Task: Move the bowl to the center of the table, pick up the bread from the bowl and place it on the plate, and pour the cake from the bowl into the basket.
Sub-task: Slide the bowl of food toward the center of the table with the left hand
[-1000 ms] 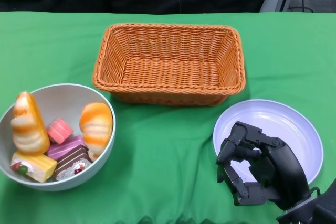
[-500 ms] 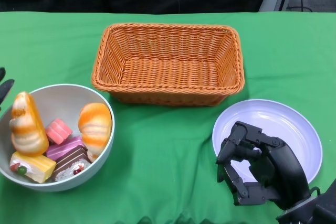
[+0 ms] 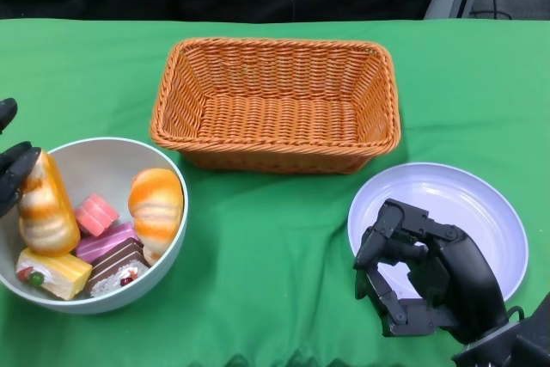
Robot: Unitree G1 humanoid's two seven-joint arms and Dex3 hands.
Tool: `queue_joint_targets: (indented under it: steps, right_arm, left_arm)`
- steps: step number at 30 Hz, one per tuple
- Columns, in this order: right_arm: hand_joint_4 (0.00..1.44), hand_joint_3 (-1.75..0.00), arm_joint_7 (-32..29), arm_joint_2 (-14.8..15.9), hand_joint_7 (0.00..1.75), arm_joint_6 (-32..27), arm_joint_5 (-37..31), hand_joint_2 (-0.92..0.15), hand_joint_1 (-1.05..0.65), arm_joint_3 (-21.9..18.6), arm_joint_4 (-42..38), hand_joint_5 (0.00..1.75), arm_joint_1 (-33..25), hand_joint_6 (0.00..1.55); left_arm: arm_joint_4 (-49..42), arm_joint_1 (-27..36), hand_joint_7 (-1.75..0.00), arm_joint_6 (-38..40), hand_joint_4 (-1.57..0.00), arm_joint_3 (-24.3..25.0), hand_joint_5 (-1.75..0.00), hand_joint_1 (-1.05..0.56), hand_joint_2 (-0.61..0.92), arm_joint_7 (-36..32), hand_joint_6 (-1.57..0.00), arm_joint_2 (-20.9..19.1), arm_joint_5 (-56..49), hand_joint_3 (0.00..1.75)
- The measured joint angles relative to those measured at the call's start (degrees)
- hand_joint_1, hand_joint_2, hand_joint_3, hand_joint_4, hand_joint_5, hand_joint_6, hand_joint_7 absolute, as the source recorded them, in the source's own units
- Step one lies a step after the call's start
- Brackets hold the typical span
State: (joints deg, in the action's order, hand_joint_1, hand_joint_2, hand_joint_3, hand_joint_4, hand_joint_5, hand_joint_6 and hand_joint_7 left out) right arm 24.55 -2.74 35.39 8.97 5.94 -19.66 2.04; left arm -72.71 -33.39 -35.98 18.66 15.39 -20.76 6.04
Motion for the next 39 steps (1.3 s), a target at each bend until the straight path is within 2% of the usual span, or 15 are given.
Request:
queue_joint_targets:
  steps: [5, 14, 39]
  right_arm:
    - [0.77, -1.3, 0.01, 0.02, 1.46, 0.03, 0.0, -0.42, -0.02, 0.01, -0.08, 1.71, 0.03, 0.64]
    - [0.77, -1.27, 0.0, 0.0, 1.45, 0.54, -0.07, -0.43, -0.03, -0.03, -0.36, 1.7, 0.07, 0.65]
    - [0.76, -1.29, -0.2, -0.03, 1.45, 0.52, -0.1, -0.42, -0.02, -0.04, -0.7, 1.71, 0.16, 0.64]
  left_arm:
    - [0.04, -0.59, -0.01, 3.22, -0.5, 1.55, -0.01, -0.64, 0.92, 0.95, -0.43, 1.34, 3.0, 0.3]
    - [0.46, -0.77, 0.0, 6.14, -0.51, 1.3, -0.01, -0.67, 0.92, -0.49, -0.42, 2.67, 2.98, 0.32]
    - [4.21, -0.19, -0.01, 6.85, -0.54, 0.27, -0.01, -0.7, 0.92, 1.47, -0.45, 6.58, 4.79, 0.29]
